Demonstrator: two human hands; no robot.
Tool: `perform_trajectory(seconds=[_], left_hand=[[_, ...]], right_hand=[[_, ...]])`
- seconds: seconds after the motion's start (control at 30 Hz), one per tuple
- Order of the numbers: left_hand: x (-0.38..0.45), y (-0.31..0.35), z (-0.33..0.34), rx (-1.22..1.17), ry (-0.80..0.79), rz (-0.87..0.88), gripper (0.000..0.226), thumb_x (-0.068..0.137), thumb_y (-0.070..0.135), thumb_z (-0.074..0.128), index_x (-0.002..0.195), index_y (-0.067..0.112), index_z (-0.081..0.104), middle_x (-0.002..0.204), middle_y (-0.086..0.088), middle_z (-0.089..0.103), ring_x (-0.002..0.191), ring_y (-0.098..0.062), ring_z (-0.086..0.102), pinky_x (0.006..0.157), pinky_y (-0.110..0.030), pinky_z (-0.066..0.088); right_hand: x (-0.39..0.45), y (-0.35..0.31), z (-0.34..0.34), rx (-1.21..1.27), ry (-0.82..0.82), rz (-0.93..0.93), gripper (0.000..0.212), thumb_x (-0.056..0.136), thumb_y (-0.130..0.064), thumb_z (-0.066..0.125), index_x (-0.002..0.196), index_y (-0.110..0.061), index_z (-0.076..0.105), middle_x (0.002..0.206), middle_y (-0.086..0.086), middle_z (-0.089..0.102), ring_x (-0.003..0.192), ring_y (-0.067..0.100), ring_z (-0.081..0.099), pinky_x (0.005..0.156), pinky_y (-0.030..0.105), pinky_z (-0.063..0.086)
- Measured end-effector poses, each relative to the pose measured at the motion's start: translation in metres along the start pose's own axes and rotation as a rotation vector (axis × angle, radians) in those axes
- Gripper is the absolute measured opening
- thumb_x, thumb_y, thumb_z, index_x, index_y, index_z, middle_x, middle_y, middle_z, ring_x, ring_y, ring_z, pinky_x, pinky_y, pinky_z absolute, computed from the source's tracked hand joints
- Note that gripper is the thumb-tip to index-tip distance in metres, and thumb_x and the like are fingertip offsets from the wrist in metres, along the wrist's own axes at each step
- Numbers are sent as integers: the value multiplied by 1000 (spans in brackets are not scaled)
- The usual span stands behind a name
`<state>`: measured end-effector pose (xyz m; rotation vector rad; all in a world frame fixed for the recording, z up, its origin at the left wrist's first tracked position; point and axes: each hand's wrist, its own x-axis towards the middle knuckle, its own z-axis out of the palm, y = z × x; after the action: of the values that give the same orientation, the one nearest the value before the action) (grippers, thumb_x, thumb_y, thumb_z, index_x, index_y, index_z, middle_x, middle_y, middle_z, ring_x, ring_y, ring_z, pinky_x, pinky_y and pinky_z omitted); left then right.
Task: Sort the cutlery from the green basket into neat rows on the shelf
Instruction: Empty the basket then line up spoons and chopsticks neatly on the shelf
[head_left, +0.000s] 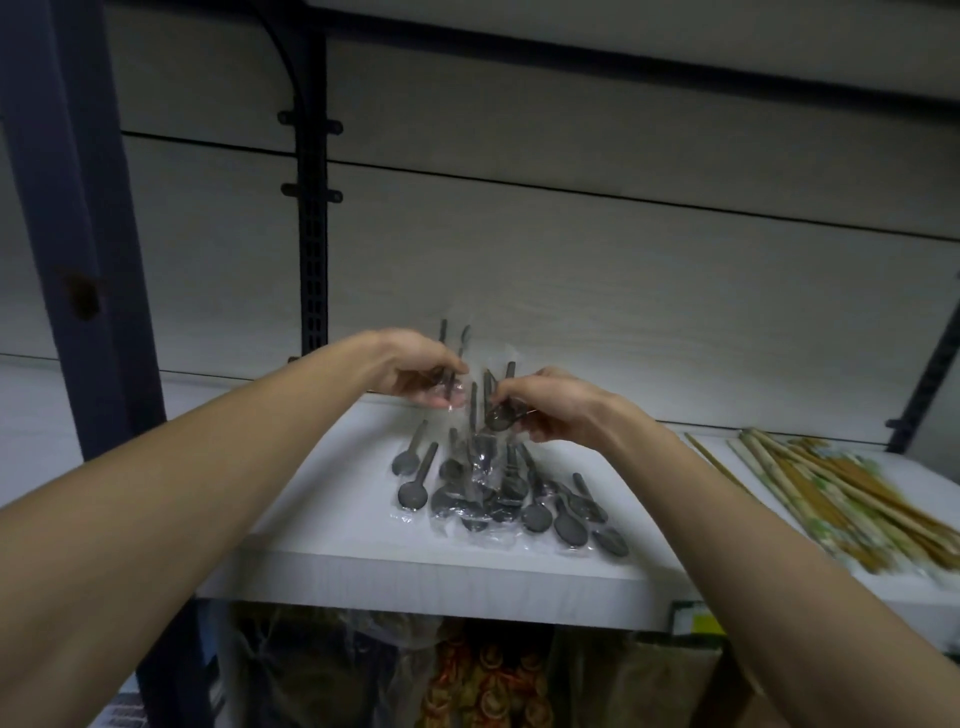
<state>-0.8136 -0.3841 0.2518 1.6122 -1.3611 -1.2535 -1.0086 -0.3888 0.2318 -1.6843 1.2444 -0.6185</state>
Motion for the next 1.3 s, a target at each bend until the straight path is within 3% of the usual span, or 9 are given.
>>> perform_trajectory(seconds=[0.23,0.4,0.53,0.7,0.83,1.0,1.07,1.17,1.3], left_hand=[[-6,-10,11,232,12,-27,17,104,14,55,102,-3,61,75,-15,71,43,-14,65,39,-20,52],[-16,-16,9,386,32,-30,19,103,13,52,92,2,61,64,-10,71,43,-15,65,42,-21,50],[-19,-25,-1,421,-50,-92,19,101,17,55,101,2,67,94,-14,78,68,-18,71,61,-26,57],[-28,-32,-10,560,-78,-124,24,97,30,64,86,10,71,74,-7,71,56,-13,57,47,-20,46],[-32,-38,-18,607,-102,-150,33,94,45,67,89,12,72,73,-2,65,49,-12,50,48,-22,40],[-31,-41,-27,705,40,-88,30,100,33,60,100,7,74,79,-4,57,60,-17,51,55,-27,45],[-27,-41,-29,692,80,-36,27,100,30,62,96,4,69,76,-6,56,58,-19,51,52,-27,43],[-19,-47,-27,693,109,51,36,91,38,73,85,4,62,74,-10,62,64,-26,58,63,-32,50],[-20,-62,-16,814,181,115,47,90,56,67,86,9,66,80,-6,72,71,-24,71,75,-37,62]], right_hand=[[-17,4,-14,-74,131,4,19,89,-13,63,91,1,75,81,9,77,47,10,54,47,21,33],[-25,-2,-10,-186,108,50,13,92,-13,65,96,-2,72,85,11,78,43,10,58,45,20,33],[-27,-5,1,-301,95,72,9,92,-14,66,90,-5,70,82,11,78,46,13,64,40,16,36],[-30,-12,12,-491,107,99,16,89,-13,69,79,-2,66,50,4,66,35,14,60,34,16,39],[-34,-17,17,-631,100,103,17,87,-16,70,79,-1,68,61,6,70,39,15,63,36,17,42],[-39,-32,16,-711,38,151,23,85,-27,77,83,-5,70,78,6,75,52,14,69,40,16,44],[-35,-32,14,-716,133,102,30,86,-36,75,87,-6,70,81,5,75,62,16,71,48,20,50],[-29,-20,11,-741,275,41,41,87,-45,71,92,-5,71,82,5,75,74,21,73,67,31,61],[-31,2,11,-676,182,173,52,81,-57,73,93,-7,65,96,9,70,86,25,69,72,34,59]])
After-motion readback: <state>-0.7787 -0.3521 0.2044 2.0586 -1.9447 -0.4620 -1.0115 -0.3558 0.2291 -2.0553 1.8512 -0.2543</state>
